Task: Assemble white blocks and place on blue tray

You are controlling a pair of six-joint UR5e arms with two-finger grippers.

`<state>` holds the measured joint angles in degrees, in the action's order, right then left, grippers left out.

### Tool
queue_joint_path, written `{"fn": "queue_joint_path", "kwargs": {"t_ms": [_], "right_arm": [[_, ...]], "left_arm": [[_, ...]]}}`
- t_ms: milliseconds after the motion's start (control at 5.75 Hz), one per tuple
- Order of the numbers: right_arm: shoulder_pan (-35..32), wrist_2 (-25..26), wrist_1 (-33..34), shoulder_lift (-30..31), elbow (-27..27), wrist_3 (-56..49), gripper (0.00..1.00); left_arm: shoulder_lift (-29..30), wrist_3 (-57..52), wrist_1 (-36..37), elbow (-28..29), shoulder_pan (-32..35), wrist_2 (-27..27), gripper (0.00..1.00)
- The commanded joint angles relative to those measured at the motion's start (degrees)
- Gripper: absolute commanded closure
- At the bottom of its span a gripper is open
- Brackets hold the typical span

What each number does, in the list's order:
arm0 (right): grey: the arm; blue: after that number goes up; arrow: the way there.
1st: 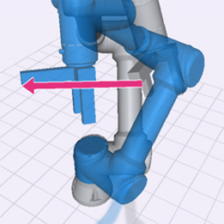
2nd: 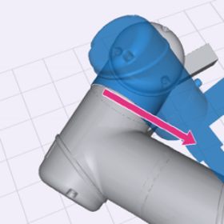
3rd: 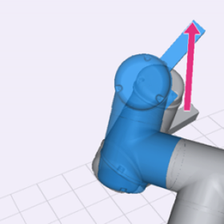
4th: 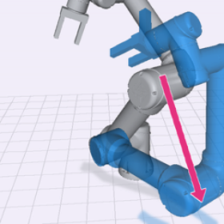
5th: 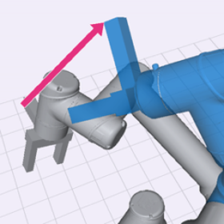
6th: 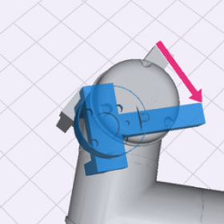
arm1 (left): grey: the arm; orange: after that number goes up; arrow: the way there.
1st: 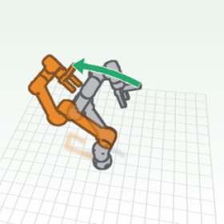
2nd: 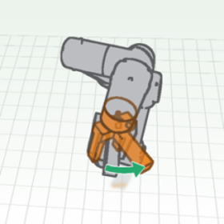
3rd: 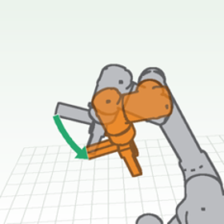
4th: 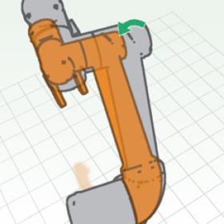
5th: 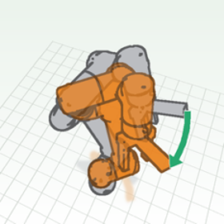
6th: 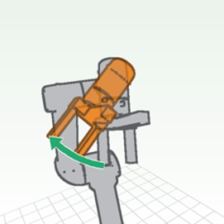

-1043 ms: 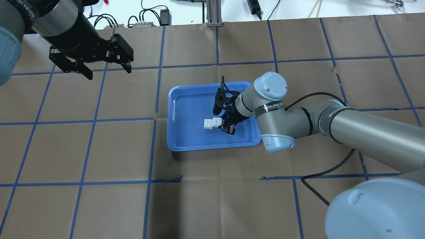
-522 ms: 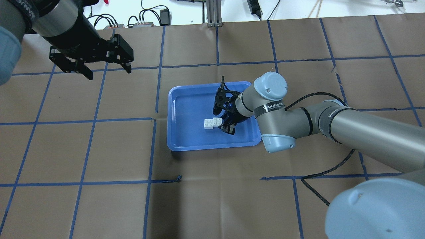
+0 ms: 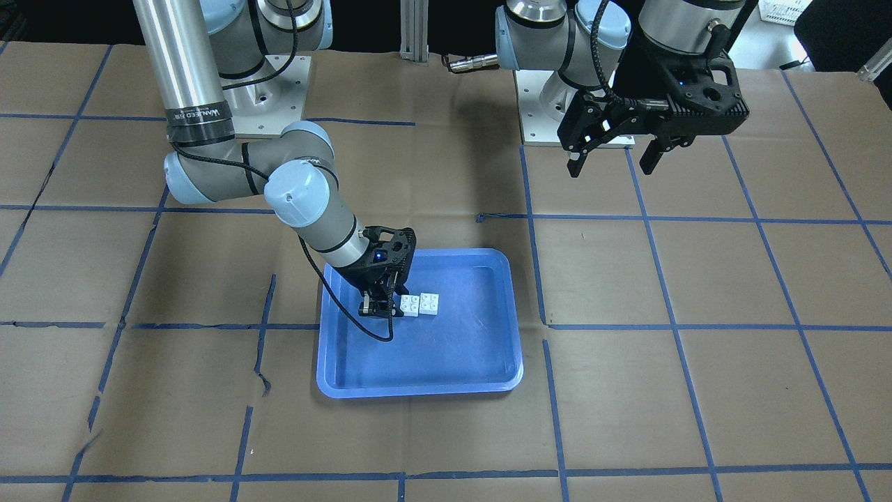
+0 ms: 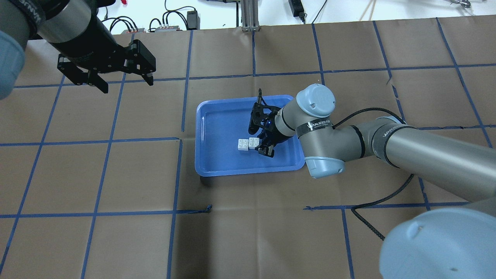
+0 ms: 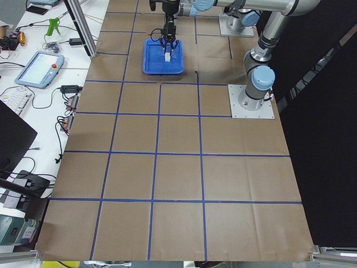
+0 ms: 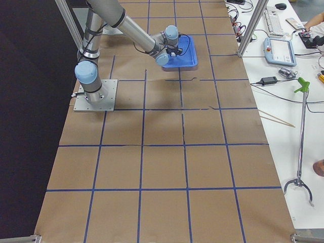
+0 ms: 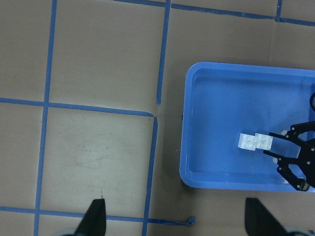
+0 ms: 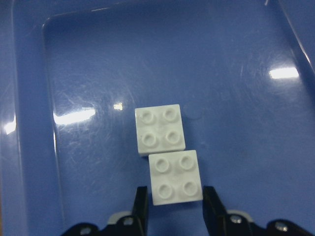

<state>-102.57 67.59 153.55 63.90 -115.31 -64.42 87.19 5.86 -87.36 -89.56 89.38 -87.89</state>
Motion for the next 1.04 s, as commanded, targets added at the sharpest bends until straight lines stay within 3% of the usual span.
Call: {"fn": "queue_joint_path", "kwargs": {"t_ms": [0, 174, 348, 522, 870], "right_arm": [[0.0, 0.1, 0.0, 0.0, 0.0, 0.0, 0.5], [0.0, 0.2, -0.2, 0.1, 0.2, 0.1, 0.22], [0.3, 0.4, -0.3, 0.6, 1.0, 1.3, 0.01], [1.0, 1.0, -3.1, 1.7, 3.6, 1.8, 0.0], [2.8, 2.9, -25.1, 6.6, 12.6, 1.8, 0.0]], "left_arm": [[0.0, -0.1, 0.0, 0.1, -0.1, 0.0, 0.01], [0.0, -0.1, 0.0, 0.1, 0.0, 0.0, 0.01], [0.0, -0.1, 0.0, 0.1, 0.0, 0.0, 0.01], [0.0, -0.1, 0.0, 0.1, -0.1, 0.0, 0.01], [0.0, -0.2, 0.0, 0.2, -0.1, 0.0, 0.01]]}}
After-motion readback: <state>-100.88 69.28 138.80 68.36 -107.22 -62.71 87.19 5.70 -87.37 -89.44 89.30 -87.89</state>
